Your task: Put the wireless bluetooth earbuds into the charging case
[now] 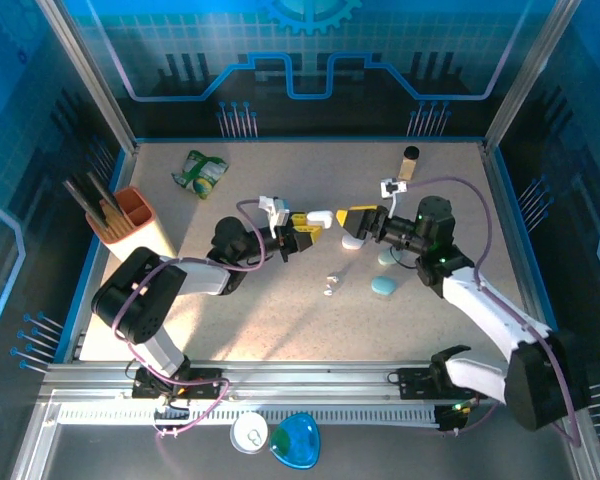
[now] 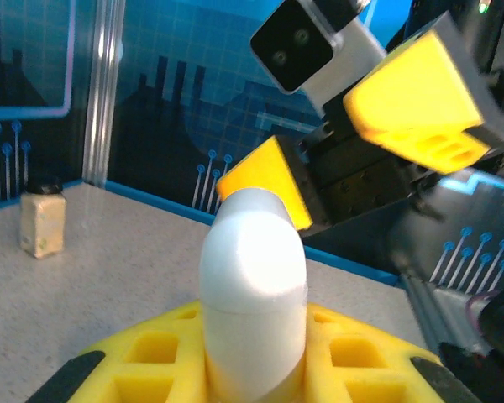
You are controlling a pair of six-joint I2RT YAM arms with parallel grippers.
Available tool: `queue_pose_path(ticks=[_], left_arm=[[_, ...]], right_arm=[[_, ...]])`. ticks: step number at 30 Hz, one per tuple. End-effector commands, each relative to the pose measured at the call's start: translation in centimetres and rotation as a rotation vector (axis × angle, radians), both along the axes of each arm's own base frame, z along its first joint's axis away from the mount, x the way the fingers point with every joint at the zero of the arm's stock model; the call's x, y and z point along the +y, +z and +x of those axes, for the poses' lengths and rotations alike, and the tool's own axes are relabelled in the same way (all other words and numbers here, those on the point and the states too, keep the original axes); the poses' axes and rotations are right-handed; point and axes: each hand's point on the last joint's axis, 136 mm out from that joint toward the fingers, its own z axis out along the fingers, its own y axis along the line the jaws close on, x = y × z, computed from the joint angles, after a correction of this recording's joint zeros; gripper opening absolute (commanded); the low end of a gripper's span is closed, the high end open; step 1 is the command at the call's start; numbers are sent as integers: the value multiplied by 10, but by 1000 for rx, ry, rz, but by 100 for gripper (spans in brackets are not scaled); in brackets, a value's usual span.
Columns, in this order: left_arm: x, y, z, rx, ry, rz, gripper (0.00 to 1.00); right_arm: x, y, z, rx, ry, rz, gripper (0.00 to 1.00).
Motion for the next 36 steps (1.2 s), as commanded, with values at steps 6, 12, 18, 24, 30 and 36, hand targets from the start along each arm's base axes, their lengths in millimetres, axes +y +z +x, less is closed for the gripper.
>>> queue_pose_path(ticks=[6, 12, 18, 24, 30, 36], left_arm=[[-6, 6, -20, -298, -26, 59, 23], [-11, 8, -27, -304, -39, 53, 23], [-13, 8, -26, -309, -13, 54, 22], [-19, 5, -25, -317, -18, 59, 19], [-24, 1, -28, -376, -19, 84, 20], [-26, -2, -33, -407, -24, 97, 19]], right_arm=[[6, -6, -12, -166, 38, -298, 86], [17, -8, -8, -195, 71, -350, 86], [21, -7, -8, -221, 75, -378, 86], [21, -20, -9, -235, 95, -448, 87], [12, -16, -3, -291, 21, -497, 88], [-3, 6, 9, -330, -126, -479, 87]])
